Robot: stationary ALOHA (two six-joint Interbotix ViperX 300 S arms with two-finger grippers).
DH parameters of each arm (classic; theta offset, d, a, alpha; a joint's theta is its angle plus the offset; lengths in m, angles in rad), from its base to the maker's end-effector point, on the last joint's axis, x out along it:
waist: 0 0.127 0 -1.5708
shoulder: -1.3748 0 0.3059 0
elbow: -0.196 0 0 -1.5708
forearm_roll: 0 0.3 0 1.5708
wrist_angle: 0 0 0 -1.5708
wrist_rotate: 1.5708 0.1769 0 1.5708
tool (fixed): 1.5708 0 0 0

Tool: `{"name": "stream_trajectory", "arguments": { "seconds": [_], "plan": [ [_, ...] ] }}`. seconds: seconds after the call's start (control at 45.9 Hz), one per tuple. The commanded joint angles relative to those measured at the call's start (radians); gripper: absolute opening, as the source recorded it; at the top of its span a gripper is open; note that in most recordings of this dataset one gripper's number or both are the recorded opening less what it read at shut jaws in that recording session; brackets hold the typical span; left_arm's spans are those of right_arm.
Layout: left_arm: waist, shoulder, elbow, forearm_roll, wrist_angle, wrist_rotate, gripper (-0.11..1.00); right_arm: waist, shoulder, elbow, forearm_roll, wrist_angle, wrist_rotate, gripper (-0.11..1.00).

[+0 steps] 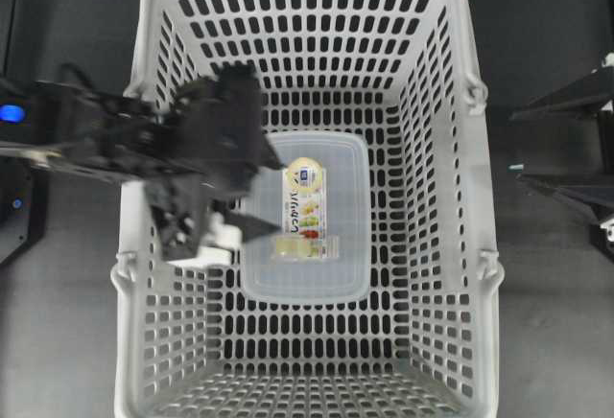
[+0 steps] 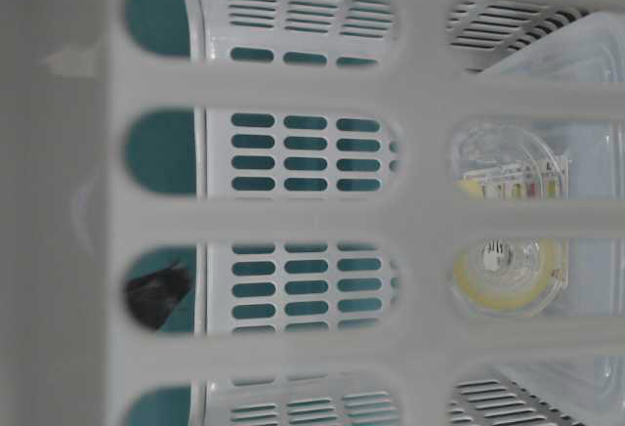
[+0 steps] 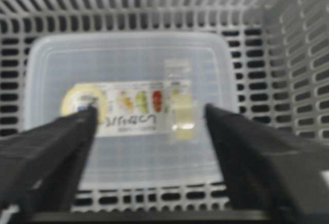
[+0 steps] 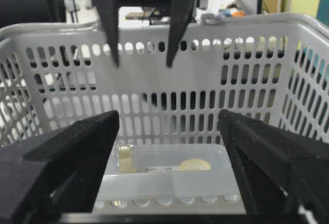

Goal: Pick up the tape dispenser from the shopping basket with the left arm.
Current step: 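Move the left gripper over the basket toward the clear tape dispenser, then lower the open left gripper around the tape dispenser and close it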

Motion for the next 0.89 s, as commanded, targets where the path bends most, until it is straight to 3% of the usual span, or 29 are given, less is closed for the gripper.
{"name": "stream_trajectory", "arguments": {
  "seconds": [0.0, 0.414, 0.653, 0.74, 0.871],
  "plan": [
    [-0.021, 0.061, -0.063, 0.005, 0.054, 0.002, 0.88, 0.003, 0.002, -0.017, 0.002, -0.005, 0.000, 0.75],
    [-0.049, 0.270, -0.086, 0.005, 0.077, -0.041, 0.89, 0.003, -0.011, -0.009, 0.003, -0.003, 0.000, 0.75],
    [-0.060, 0.308, -0.084, 0.005, 0.077, -0.057, 0.87, 0.003, -0.012, -0.002, 0.003, 0.000, 0.000, 0.75],
    [-0.060, 0.307, -0.098, 0.005, 0.081, -0.041, 0.79, 0.003, -0.012, 0.000, 0.003, 0.011, 0.000, 0.75],
    [-0.061, 0.295, -0.100, 0.005, 0.092, -0.046, 0.44, 0.002, -0.015, 0.000, 0.003, 0.026, 0.000, 0.75]
  ]
}}
